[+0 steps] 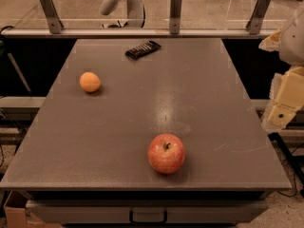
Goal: Pick apple
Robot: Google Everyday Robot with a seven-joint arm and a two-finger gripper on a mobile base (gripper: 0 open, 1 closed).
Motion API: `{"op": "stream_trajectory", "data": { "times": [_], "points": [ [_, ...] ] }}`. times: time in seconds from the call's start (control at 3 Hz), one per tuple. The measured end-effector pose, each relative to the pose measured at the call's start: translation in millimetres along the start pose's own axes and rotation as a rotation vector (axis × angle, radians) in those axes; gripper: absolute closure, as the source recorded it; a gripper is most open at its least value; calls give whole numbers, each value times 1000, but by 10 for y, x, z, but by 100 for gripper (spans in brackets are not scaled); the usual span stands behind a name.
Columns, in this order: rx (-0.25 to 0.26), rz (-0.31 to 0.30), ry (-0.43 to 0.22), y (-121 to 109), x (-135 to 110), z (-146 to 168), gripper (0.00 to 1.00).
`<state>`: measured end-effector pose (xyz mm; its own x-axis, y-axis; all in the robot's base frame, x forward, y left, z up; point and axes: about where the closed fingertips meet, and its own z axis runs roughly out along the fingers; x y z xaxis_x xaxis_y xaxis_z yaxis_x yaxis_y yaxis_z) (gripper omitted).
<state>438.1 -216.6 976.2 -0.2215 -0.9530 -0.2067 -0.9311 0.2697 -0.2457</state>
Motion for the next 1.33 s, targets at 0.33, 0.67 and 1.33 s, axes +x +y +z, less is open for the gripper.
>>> {"op": "stream_trajectory", "data": {
  "times": [0.33, 0.67, 1.33],
  "points": [
    [0, 0, 0, 0, 0, 0, 0],
    [-45, -31, -44, 170, -160, 188, 0],
    [-158, -99, -171, 537, -603, 582, 0]
  ]
}}
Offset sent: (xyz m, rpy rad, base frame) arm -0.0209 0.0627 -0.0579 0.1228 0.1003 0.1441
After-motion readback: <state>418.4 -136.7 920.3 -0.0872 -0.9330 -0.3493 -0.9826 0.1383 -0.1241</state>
